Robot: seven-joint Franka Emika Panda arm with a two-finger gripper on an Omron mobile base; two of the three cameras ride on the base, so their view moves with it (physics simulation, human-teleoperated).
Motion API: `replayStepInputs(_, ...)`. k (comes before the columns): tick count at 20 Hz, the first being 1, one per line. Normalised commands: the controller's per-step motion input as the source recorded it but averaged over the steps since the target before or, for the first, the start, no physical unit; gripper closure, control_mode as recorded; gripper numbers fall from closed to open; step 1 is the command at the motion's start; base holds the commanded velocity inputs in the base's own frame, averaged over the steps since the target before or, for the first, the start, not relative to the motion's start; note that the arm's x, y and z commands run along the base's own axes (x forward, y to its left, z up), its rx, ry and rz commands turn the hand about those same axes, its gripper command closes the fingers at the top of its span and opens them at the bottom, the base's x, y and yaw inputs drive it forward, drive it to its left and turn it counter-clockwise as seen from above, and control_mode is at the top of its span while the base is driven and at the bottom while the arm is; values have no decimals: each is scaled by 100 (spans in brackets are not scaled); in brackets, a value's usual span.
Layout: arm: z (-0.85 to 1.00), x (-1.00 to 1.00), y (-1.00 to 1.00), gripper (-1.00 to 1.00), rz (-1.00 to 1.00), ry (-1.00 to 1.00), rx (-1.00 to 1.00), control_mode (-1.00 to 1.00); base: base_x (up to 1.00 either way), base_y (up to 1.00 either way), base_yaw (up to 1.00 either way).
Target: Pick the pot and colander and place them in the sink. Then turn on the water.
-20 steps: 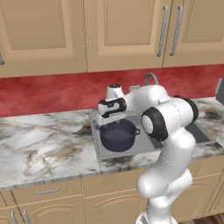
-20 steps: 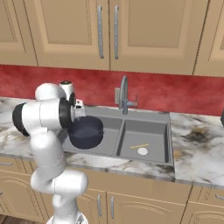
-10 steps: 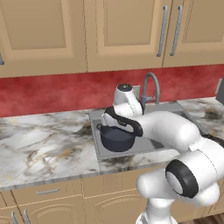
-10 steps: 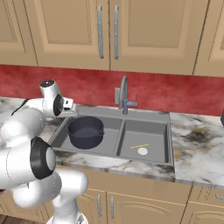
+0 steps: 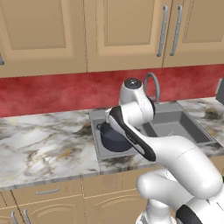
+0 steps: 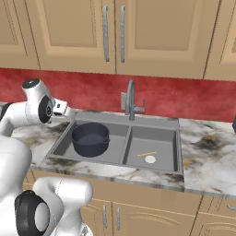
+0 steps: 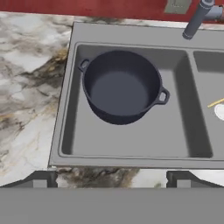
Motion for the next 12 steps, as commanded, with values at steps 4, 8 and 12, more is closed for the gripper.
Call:
replayStepInputs(4, 7, -29, -12, -100, -1, 2, 2, -100, 0, 0, 0)
replayStepInputs(8, -7, -13, 0, -100, -1, 17, 0, -100, 0, 0, 0)
replayStepInputs(12, -5, -5, 0, -100, 0, 3, 0, 100, -56, -7, 2)
